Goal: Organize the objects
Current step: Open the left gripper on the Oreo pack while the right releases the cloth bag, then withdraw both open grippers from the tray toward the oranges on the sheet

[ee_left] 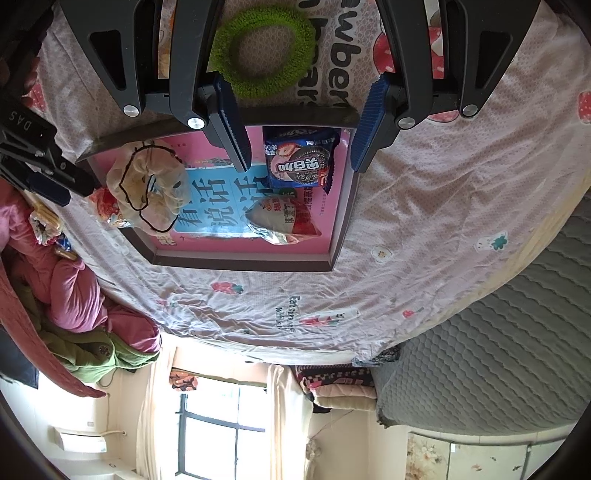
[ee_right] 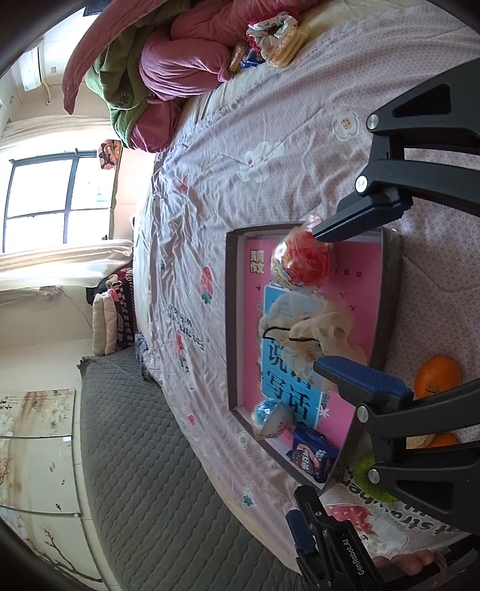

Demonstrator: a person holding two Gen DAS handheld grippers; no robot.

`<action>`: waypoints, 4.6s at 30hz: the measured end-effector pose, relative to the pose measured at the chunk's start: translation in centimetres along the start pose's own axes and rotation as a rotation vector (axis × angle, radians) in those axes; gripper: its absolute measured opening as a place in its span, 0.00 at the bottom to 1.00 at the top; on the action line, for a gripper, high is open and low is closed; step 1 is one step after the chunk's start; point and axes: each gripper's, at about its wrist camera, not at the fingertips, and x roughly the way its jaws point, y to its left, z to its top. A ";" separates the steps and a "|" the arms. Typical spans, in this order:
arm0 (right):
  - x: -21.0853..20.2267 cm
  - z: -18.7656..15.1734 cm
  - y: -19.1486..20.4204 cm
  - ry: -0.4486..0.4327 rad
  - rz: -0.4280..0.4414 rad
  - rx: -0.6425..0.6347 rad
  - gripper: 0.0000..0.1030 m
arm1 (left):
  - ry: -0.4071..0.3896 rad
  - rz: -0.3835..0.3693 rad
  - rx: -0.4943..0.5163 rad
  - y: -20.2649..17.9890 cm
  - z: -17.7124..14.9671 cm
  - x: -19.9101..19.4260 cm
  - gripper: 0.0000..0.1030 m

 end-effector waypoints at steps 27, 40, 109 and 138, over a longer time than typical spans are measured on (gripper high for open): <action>-4.0 0.7 1.4 -0.112 0.040 -0.046 0.63 | -0.035 -0.007 0.022 -1.2 -0.6 -4.5 0.56; -5.0 0.0 2.1 -0.127 0.033 -0.076 0.63 | -0.034 -0.026 0.042 -2.2 -1.8 -6.0 0.57; -6.1 -4.7 3.8 -0.058 0.058 -0.143 0.63 | 0.092 -0.086 0.062 -3.4 -6.2 -6.3 0.66; -6.1 -6.5 5.1 -0.009 0.073 -0.194 0.69 | 0.162 -0.119 0.084 -3.9 -8.4 -6.2 0.67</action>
